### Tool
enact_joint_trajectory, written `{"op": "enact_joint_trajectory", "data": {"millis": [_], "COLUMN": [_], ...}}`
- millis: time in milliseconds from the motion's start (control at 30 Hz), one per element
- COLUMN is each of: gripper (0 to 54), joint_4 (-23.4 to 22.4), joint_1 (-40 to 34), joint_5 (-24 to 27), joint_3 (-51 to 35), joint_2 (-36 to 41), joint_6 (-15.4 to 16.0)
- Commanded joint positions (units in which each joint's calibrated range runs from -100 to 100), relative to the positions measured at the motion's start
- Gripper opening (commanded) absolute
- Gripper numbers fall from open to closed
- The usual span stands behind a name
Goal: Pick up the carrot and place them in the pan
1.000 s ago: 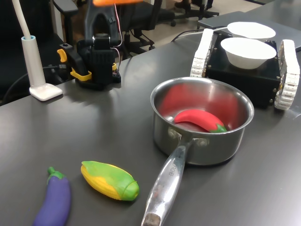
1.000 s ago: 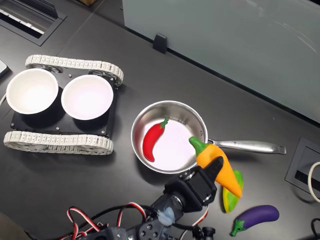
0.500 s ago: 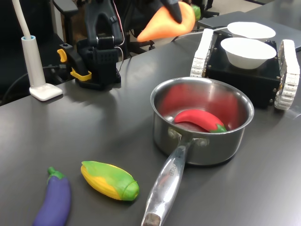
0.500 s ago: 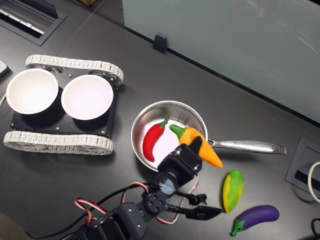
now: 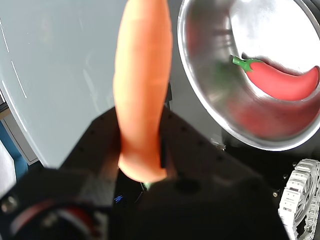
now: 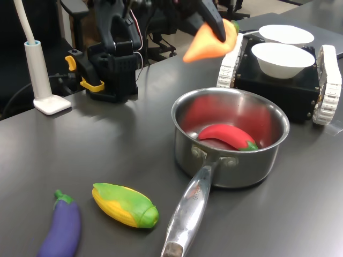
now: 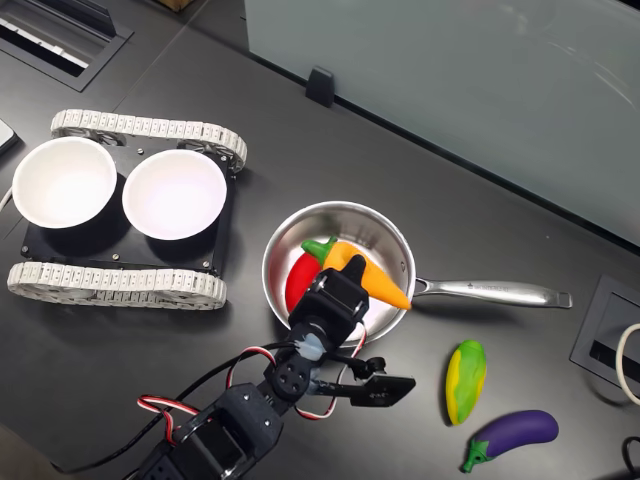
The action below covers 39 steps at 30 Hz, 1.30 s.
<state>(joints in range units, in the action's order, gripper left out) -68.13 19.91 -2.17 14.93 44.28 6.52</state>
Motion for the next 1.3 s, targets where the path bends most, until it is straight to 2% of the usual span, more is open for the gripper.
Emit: {"op": "enact_joint_trajectory", "data": {"millis": [0,167,500,800,1167,1267], "gripper": [0.1,0.1,0.1,0.3,0.2,2.4], "joint_4": [5.14,7.61,8.13,12.05,14.27,14.61], "joint_1": [-3.05,-5.81,-6.61,-5.46,-7.99,-8.1], "joint_5": [-0.68,-0.83,-0.29,-0.73,-0.83,-0.68], "joint_3": [0.56,4.38,5.65,9.92,12.65,13.28], "joint_2": [3.09,3.34,1.91,1.57,1.23,1.23], "joint_6": [-1.9,-3.91,-4.0,-4.0,-4.0,-4.0]}}
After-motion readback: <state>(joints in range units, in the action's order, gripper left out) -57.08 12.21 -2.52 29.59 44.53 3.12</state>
